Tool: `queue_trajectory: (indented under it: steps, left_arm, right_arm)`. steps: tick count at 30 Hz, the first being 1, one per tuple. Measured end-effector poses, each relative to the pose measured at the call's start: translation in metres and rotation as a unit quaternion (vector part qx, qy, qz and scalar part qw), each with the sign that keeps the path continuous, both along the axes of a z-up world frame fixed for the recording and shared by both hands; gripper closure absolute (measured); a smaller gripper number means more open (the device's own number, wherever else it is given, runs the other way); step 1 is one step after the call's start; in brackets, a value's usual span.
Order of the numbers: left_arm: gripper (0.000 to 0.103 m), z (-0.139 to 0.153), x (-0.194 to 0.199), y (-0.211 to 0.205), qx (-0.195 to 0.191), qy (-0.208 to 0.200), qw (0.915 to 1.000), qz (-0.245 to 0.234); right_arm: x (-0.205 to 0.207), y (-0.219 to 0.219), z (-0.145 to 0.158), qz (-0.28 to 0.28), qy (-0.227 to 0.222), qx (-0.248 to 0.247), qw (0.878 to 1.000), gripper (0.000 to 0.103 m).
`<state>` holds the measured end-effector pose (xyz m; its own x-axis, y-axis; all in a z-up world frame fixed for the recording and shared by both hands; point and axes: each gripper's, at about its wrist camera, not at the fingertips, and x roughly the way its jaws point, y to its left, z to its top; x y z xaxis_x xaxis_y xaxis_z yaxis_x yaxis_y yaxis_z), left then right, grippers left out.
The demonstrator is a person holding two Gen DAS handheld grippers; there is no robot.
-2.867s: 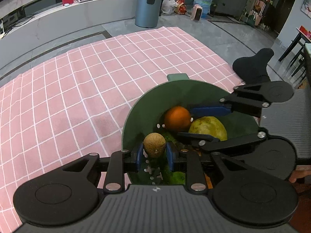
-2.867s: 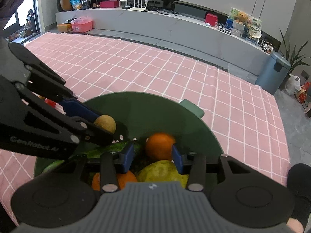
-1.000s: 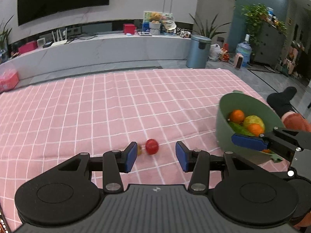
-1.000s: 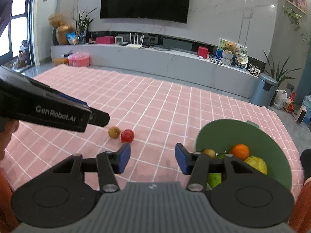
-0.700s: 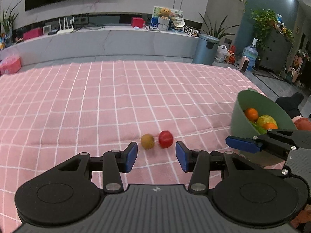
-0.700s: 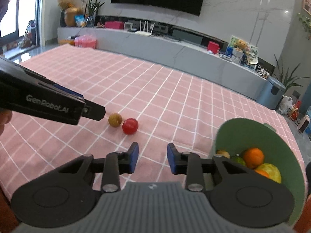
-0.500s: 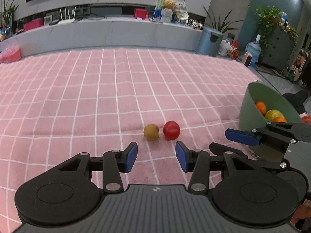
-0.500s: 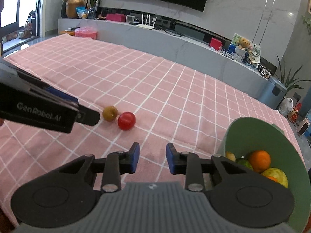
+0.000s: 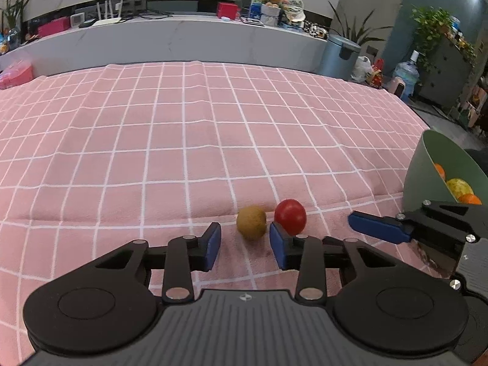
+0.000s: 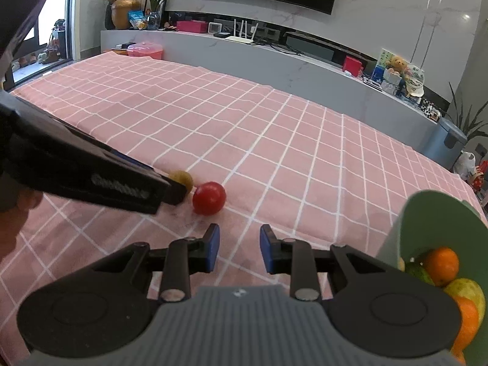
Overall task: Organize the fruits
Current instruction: 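Grasp the last brown fruit with the left tool while the right tool grasps the red fruit, then carry the brown fruit and red fruit in both tools into the colander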
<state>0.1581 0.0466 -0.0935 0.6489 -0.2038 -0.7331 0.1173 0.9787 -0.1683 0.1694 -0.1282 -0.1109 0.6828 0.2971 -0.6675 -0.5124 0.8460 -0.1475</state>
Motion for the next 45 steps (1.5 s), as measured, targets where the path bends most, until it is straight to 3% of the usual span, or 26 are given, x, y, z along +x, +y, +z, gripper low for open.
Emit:
queue_trajectory:
  steps: [8, 12, 22, 32, 39, 45]
  left_arm:
    - [0.077, -0.003, 0.01, -0.001, -0.002, -0.01, 0.9999, -0.005]
    - [0.077, -0.002, 0.007, -0.001, 0.003, -0.011, 0.9999, 0.002]
    - [0.077, 0.002, -0.001, 0.021, -0.028, 0.0, 0.9985, 0.047]
    - [0.077, 0.003, -0.005, 0.019, -0.025, -0.001, 0.9986, 0.046]
    - [0.077, 0.017, -0.01, 0.019, -0.036, -0.007, 0.9981, 0.049]
    - [0.077, 0.042, -0.02, 0.012, -0.043, -0.014, 0.9982, 0.039]
  right_arm:
    - [0.006, 0.007, -0.003, 0.01, -0.004, 0.002, 1.0, 0.078]
    - [0.007, 0.011, -0.004, 0.017, -0.004, 0.009, 1.0, 0.078]
    - [0.017, 0.032, -0.006, 0.031, -0.009, 0.011, 0.999, 0.078]
    - [0.02, 0.037, -0.009, 0.028, 0.0, 0.007, 1.0, 0.078]
    - [0.009, 0.031, 0.008, 0.029, -0.006, 0.015, 0.999, 0.078]
    - [-0.009, 0.013, 0.044, 0.024, -0.007, 0.038, 0.999, 0.078]
